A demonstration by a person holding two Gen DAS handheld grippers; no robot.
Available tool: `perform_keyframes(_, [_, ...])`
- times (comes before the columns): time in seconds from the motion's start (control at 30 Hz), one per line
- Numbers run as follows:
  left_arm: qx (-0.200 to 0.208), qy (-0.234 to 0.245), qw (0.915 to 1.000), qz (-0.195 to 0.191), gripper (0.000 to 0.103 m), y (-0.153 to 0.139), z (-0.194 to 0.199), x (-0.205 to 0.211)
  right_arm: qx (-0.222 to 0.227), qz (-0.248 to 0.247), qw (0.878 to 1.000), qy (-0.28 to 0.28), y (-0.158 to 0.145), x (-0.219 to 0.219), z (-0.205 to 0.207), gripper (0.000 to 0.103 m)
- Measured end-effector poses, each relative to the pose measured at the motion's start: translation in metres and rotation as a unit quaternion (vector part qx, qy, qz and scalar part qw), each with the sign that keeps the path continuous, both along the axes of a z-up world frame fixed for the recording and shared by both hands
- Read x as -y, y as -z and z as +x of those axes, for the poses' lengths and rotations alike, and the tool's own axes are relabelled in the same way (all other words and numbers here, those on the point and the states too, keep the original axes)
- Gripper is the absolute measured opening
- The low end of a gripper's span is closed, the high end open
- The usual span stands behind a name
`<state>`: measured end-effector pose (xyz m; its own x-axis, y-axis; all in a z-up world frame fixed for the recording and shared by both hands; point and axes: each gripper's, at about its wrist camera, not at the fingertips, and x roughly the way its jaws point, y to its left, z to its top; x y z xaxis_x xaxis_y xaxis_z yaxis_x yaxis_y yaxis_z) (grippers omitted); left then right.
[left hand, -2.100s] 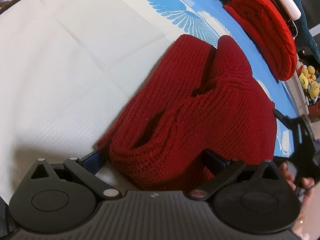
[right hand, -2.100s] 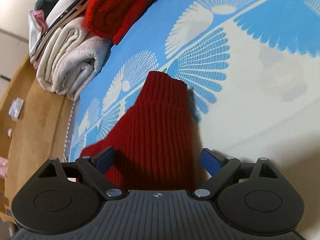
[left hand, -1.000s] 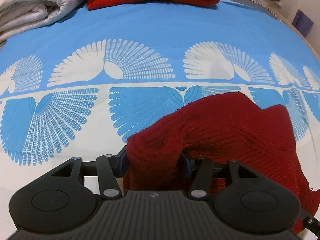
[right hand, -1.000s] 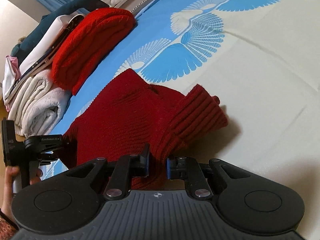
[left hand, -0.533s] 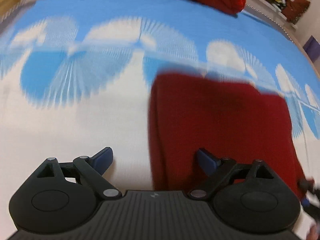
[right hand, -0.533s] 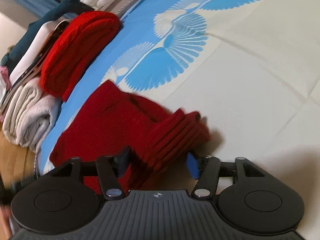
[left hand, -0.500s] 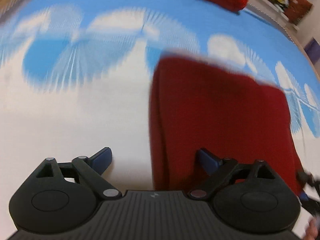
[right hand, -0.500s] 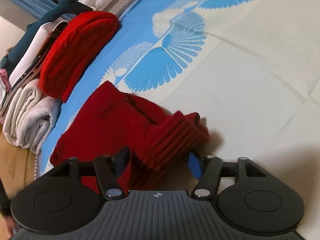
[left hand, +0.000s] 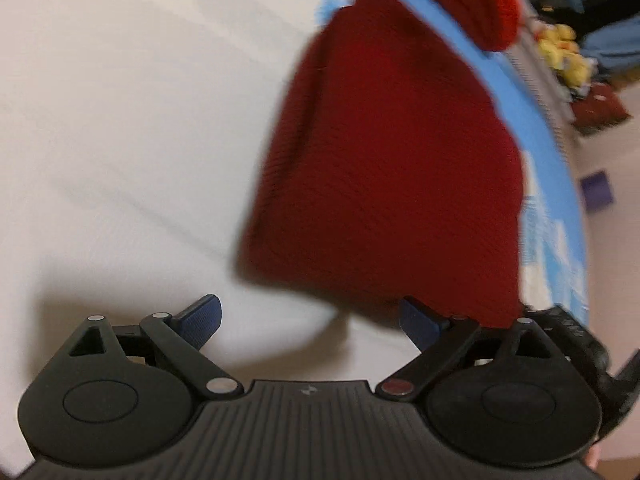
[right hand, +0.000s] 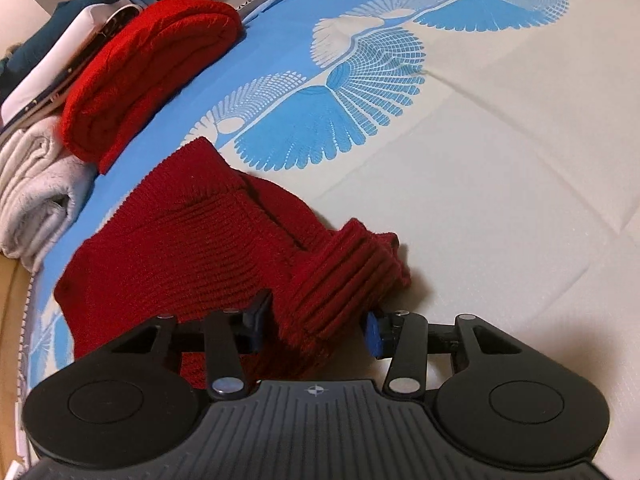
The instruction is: Fold small clothes
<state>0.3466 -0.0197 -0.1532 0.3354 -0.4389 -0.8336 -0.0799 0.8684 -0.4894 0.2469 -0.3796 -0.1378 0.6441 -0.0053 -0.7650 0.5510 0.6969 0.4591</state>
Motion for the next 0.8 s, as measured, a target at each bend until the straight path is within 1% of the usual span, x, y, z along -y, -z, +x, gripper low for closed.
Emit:
perform_keyframes(0.07, [0.021,0.016,0.9996,0.006,0.098,-0.003,0.011,0.01,-0.001,-0.012,1.0,0.001,0.0,-0.004,0.0,0.049])
perform_keyframes(0.13, [0.022,0.004,0.9997,0.008,0.098,-0.003,0.021,0.012,-0.002,-0.016,1.0,0.002,0.0,-0.007,0.0,0.047])
perform_keyframes(0.17, [0.023,-0.002,0.9997,0.01,0.098,-0.004,0.025,0.011,-0.003,-0.012,1.0,0.004,0.0,-0.008,-0.002,0.044])
perform_keyframes(0.2, [0.033,-0.009,0.9993,0.016,0.097,-0.007,0.028,0.009,-0.004,-0.007,1.0,0.007,0.0,-0.011,-0.006,0.042])
perform_keyframes(0.27, [0.068,-0.031,0.9957,0.056,0.096,-0.016,0.035,0.0,-0.005,-0.009,1.0,0.002,-0.001,-0.019,-0.012,0.042])
perform_keyframes(0.3, [0.077,-0.035,0.9943,0.065,0.096,-0.021,0.038,-0.005,-0.002,-0.015,1.0,0.0,-0.001,-0.023,-0.013,0.042])
perform_keyframes(0.33, [0.07,-0.037,0.9953,0.056,0.096,-0.022,0.04,-0.01,0.005,-0.022,1.0,-0.003,-0.001,-0.023,-0.015,0.042])
perform_keyframes(0.37, [0.065,-0.038,0.996,0.048,0.096,-0.022,0.041,-0.013,0.008,-0.016,1.0,-0.001,0.0,-0.021,-0.015,0.042])
perform_keyframes(0.4, [0.064,-0.038,0.9961,0.048,0.096,-0.022,0.039,-0.013,0.01,0.0,1.0,0.005,0.001,-0.017,-0.015,0.045])
perform_keyframes(0.43, [0.069,-0.036,0.9952,0.059,0.096,-0.023,0.037,-0.013,0.01,0.016,1.0,0.01,0.002,-0.011,-0.016,0.046])
perform_keyframes(0.5, [0.087,-0.026,0.9917,0.091,0.096,-0.031,0.027,-0.007,0.004,0.024,0.999,0.021,-0.003,-0.003,-0.019,0.06])
perform_keyframes(0.57, [0.117,-0.003,0.9834,0.138,0.097,-0.043,0.017,0.002,0.003,-0.002,1.0,0.023,-0.015,-0.002,-0.023,0.065])
perform_keyframes(0.6, [0.136,0.008,0.977,0.164,0.098,-0.052,0.014,0.006,0.006,-0.03,0.999,0.018,-0.025,-0.005,-0.026,0.065])
perform_keyframes(0.67, [0.181,0.028,0.9601,0.211,0.103,-0.07,0.007,0.017,0.022,-0.102,0.994,0.008,-0.045,-0.017,-0.028,0.065])
perform_keyframes(0.73, [0.22,0.041,0.9434,0.245,0.103,-0.079,0.0,0.028,0.062,-0.17,0.983,-0.023,-0.065,-0.035,-0.028,0.067])
perform_keyframes(0.77, [0.234,0.053,0.9353,0.261,0.103,-0.081,0.001,0.037,0.079,-0.193,0.977,-0.042,-0.072,-0.045,-0.026,0.067])
perform_keyframes(0.8, [0.236,0.066,0.9307,0.271,0.103,-0.078,0.004,0.045,0.091,-0.214,0.971,-0.059,-0.078,-0.056,-0.024,0.067])
